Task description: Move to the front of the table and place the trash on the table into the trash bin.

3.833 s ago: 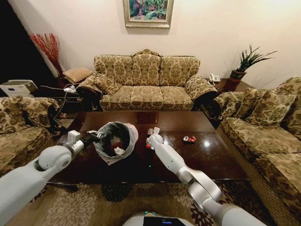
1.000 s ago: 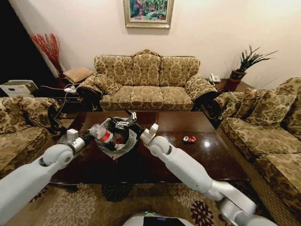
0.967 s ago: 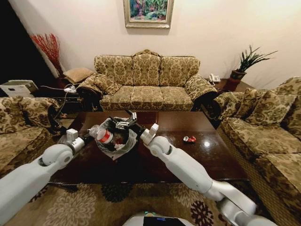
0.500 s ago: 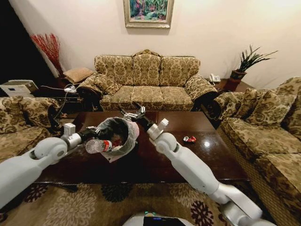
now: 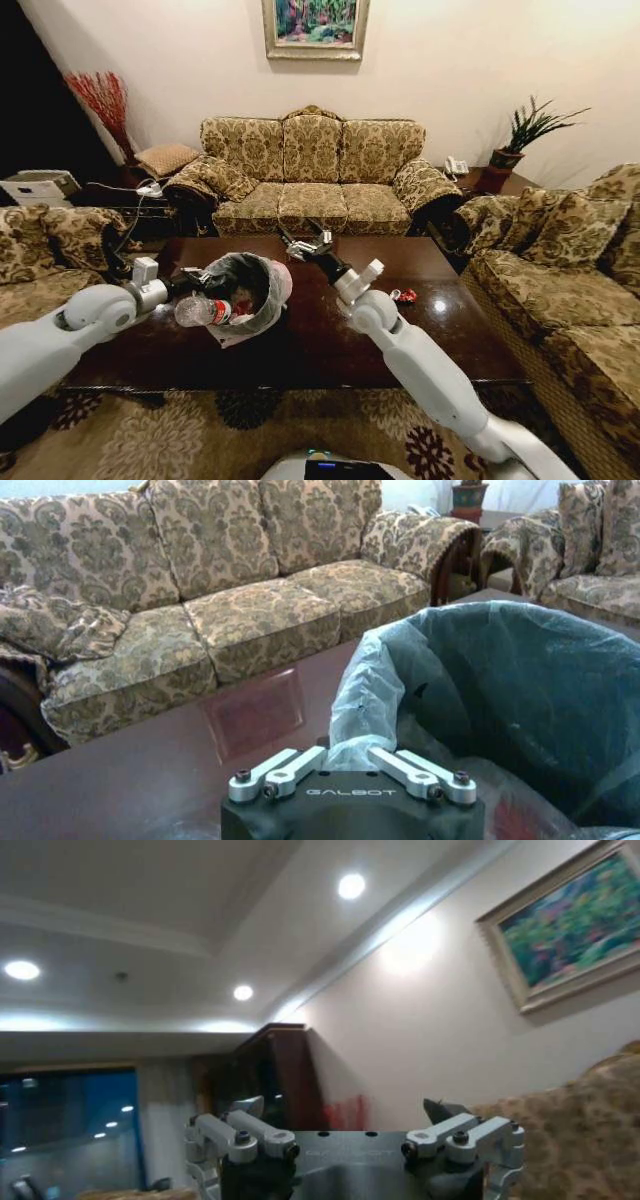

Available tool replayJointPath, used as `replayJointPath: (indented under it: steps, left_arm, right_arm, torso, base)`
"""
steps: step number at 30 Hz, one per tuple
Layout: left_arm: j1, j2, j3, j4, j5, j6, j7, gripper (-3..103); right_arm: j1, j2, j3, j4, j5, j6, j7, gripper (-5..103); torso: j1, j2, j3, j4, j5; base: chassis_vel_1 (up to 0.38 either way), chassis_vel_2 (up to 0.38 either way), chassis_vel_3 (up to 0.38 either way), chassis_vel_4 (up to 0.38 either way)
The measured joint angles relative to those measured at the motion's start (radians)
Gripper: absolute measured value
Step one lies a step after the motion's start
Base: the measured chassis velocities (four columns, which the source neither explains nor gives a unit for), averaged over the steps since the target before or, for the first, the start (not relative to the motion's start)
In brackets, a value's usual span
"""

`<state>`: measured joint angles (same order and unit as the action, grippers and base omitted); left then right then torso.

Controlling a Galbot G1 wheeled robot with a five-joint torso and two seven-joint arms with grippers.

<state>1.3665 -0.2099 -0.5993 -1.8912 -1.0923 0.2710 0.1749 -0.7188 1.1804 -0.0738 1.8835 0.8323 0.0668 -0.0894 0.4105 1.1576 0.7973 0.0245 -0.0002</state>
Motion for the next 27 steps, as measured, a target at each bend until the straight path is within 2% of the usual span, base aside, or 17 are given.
replayJointPath:
  steps: [5, 11, 13, 15, 17, 23, 27]
  left_arm:
    - [0.007, 0.012, 0.012, 0.005, 0.007, -0.006, 0.009, 2]
    - [0.014, 0.049, 0.022, 0.016, 0.034, -0.014, 0.072, 2]
    - [0.014, 0.056, 0.022, 0.019, 0.042, -0.020, 0.075, 2]
    - [0.011, 0.057, 0.023, 0.022, 0.050, -0.027, 0.071, 2]
    - [0.002, 0.050, 0.022, 0.019, 0.056, -0.034, 0.026, 2]
    - [-0.003, 0.022, 0.008, -0.007, 0.103, -0.011, 0.005, 2]
    - [-0.003, 0.018, -0.001, -0.022, 0.052, 0.020, -0.007, 2]
  right_arm:
    - [-0.050, -0.003, 0.063, 0.014, -0.042, -0.003, 0.022, 100]
    - [-0.168, -0.002, 0.166, 0.045, -0.141, 0.014, 0.042, 100]
    - [-0.195, -0.003, 0.189, 0.055, -0.153, 0.011, 0.053, 100]
    - [-0.220, -0.007, 0.212, 0.068, -0.162, -0.002, 0.070, 100]
    - [-0.261, -0.015, 0.250, 0.095, -0.171, -0.037, 0.111, 100]
    - [-0.329, -0.027, 0.298, 0.153, -0.170, -0.072, 0.148, 100]
    - [-0.367, -0.030, 0.315, 0.176, -0.170, -0.076, 0.150, 100]
  torso:
    - [0.000, 0.000, 0.000, 0.0000, 0.0001]
    - [0.000, 0.000, 0.000, 0.0000, 0.0002]
    - [0.000, 0.000, 0.000, -0.0001, 0.0008]
    - [0.000, 0.000, 0.000, -0.0001, 0.0007]
    - [0.000, 0.000, 0.000, -0.0001, 0.0005]
    - [0.000, 0.000, 0.000, -0.0003, 0.0001]
    - [0.000, 0.000, 0.000, 0.0003, 0.0002]
  base:
    - [0.000, 0.000, 0.000, 0.000]
    - [0.000, 0.000, 0.000, 0.000]
    - [0.000, 0.000, 0.000, 0.000]
    - [0.000, 0.000, 0.000, 0.000]
    - [0.000, 0.000, 0.000, 0.000]
    - [0.000, 0.000, 0.000, 0.000]
    - [0.000, 0.000, 0.000, 0.000]
